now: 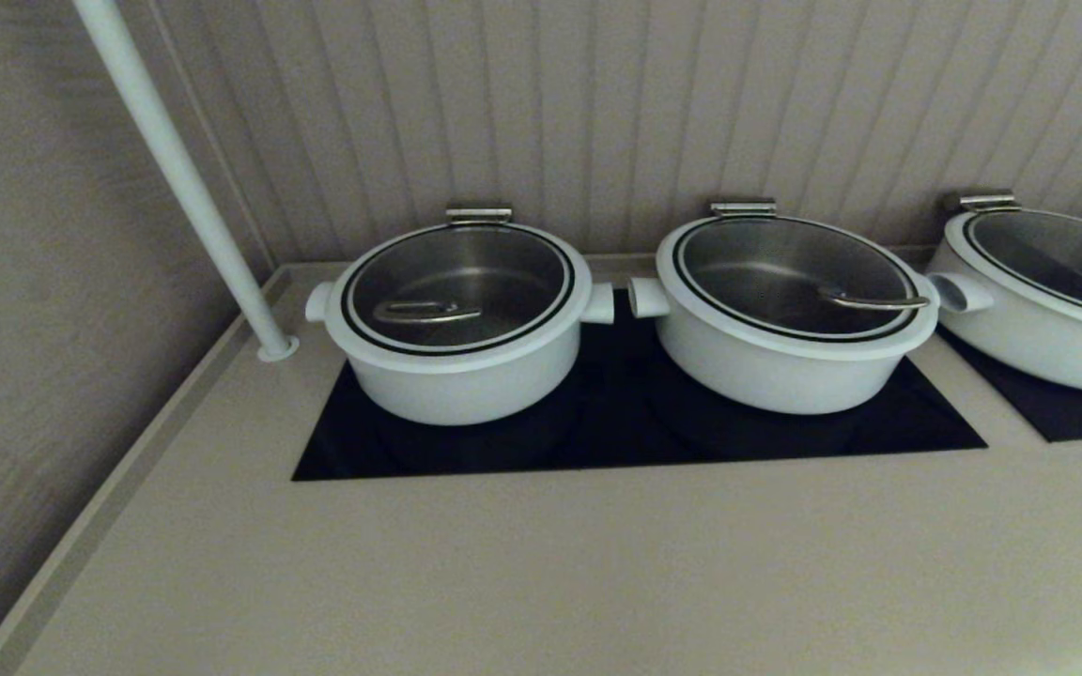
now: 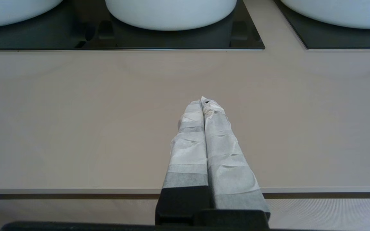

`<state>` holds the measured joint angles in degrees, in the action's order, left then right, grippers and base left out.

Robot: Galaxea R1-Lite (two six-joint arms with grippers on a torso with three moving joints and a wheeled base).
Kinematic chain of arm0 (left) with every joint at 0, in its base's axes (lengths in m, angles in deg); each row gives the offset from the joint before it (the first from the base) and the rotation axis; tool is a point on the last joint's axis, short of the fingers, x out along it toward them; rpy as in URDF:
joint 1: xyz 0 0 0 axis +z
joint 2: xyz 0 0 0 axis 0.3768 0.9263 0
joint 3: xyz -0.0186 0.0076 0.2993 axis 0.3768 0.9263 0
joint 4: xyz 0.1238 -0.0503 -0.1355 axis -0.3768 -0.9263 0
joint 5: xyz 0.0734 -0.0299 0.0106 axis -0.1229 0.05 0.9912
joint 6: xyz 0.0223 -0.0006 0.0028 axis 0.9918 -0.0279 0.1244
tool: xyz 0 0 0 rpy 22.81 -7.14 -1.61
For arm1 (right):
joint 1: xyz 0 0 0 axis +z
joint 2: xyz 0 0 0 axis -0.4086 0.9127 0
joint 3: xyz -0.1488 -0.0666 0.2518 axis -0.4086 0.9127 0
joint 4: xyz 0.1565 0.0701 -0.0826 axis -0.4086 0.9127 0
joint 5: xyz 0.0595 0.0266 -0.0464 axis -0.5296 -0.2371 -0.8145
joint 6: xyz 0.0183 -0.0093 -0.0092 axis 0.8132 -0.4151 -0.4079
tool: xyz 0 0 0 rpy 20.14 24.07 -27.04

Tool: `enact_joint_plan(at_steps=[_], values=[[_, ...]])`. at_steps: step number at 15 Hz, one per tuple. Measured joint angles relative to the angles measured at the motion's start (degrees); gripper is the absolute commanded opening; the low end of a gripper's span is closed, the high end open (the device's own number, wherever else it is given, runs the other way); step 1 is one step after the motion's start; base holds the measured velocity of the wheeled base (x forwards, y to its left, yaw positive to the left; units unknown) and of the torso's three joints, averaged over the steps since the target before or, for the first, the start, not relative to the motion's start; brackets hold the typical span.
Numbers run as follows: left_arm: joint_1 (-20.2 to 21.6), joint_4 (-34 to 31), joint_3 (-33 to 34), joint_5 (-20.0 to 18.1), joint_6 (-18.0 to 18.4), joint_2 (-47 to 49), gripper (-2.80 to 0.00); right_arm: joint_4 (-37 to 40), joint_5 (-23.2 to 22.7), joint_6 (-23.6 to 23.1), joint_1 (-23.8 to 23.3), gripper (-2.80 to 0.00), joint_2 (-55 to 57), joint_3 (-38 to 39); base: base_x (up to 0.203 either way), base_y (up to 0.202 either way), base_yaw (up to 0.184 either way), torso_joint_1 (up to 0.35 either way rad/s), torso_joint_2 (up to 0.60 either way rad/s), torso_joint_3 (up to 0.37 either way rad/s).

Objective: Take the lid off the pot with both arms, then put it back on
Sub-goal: Open the food pot lid a small opening with the left arm

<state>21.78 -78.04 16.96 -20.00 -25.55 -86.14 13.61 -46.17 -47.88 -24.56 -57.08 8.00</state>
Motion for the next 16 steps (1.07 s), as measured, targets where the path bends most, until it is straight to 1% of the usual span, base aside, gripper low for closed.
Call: enact_joint_plan(at_steps=[16], values=[[0.00, 0.00, 0.00, 0.05, 0.02, 0.00, -2.80, 0.00, -0.01, 0.03, 0.00, -2.80, 0.00, 0.00, 0.000, 0.000, 0.000, 0.000, 0.00, 0.000]])
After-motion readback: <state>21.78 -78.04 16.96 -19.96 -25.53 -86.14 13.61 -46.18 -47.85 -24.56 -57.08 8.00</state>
